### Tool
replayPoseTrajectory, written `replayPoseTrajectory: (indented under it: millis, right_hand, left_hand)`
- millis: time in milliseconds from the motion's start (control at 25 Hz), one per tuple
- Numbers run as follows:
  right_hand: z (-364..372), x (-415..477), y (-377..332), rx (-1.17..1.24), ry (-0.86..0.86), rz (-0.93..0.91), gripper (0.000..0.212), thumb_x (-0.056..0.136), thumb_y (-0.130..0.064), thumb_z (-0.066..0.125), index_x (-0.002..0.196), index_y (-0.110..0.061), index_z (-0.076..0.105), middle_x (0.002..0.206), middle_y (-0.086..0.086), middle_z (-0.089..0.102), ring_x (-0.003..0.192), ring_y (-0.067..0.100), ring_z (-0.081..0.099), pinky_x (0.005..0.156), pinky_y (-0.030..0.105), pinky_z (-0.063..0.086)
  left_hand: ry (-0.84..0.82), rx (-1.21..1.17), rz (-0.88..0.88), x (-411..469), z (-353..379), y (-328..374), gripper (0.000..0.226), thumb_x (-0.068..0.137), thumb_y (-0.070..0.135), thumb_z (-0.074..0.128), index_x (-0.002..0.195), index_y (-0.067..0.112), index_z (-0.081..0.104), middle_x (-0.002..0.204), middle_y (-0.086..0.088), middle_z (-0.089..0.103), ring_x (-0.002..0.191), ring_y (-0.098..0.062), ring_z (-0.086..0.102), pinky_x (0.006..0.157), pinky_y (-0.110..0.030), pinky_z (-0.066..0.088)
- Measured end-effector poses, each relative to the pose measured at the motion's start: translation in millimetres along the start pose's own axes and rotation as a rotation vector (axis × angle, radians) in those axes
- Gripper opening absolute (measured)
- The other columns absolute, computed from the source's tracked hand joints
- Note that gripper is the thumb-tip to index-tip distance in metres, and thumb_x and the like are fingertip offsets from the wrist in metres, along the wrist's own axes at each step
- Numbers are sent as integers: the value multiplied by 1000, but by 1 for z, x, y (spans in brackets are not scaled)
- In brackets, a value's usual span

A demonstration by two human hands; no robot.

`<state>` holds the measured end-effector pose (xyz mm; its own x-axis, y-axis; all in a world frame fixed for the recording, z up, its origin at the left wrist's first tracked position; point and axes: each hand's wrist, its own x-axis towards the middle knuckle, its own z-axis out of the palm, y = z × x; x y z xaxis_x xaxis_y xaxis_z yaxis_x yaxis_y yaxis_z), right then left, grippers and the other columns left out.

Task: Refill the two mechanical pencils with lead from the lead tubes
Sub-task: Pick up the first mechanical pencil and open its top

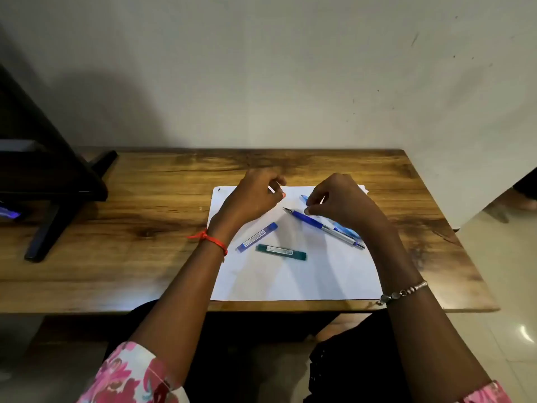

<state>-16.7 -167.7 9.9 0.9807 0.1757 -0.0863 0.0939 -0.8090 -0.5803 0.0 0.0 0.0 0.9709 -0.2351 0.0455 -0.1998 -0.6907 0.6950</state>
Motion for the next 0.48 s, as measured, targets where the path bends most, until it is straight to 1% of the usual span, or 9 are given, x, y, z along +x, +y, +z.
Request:
replayPoseTrajectory:
  millis: [120,240,320,400,480]
  right_hand:
    - [1,-2,4,-90,-46,28,12,72,-6,76,83,-2,74,91,14,68,79,25,61,62,26,39]
    - [7,-4,10,-173,-71,75,19,69,-11,78,86,-5,73,97,13,64,85,26,62,65,29,40]
    - [8,-5,12,-218,-52,78,21,69,-13,78,88,-6,72,98,12,63,84,26,62,64,28,41]
    - [8,-6,12,-219,-38,61,18,72,-13,76,88,-6,73,95,12,66,79,23,61,59,25,37]
    - [5,-8,10,-94,-2,7,12,73,-11,73,84,-7,75,86,12,69,66,13,55,54,23,35]
  left_hand:
    - [-36,22,18,0,1,0,22,83,10,62,105,8,64,104,-10,67,84,-16,59,78,-25,45]
    - [-63,42,19,1,4,-1,24,83,10,63,107,9,64,105,-10,67,87,-16,60,80,-25,46]
    - [-50,46,26,1,3,0,25,82,11,64,107,9,63,106,-9,67,88,-16,61,79,-24,46]
    - [-89,48,53,-1,3,0,30,80,13,68,109,11,63,110,-7,66,97,-16,61,83,-25,46]
    - [-181,113,156,-5,7,4,35,77,20,71,111,17,64,115,0,66,107,-16,56,90,-27,43]
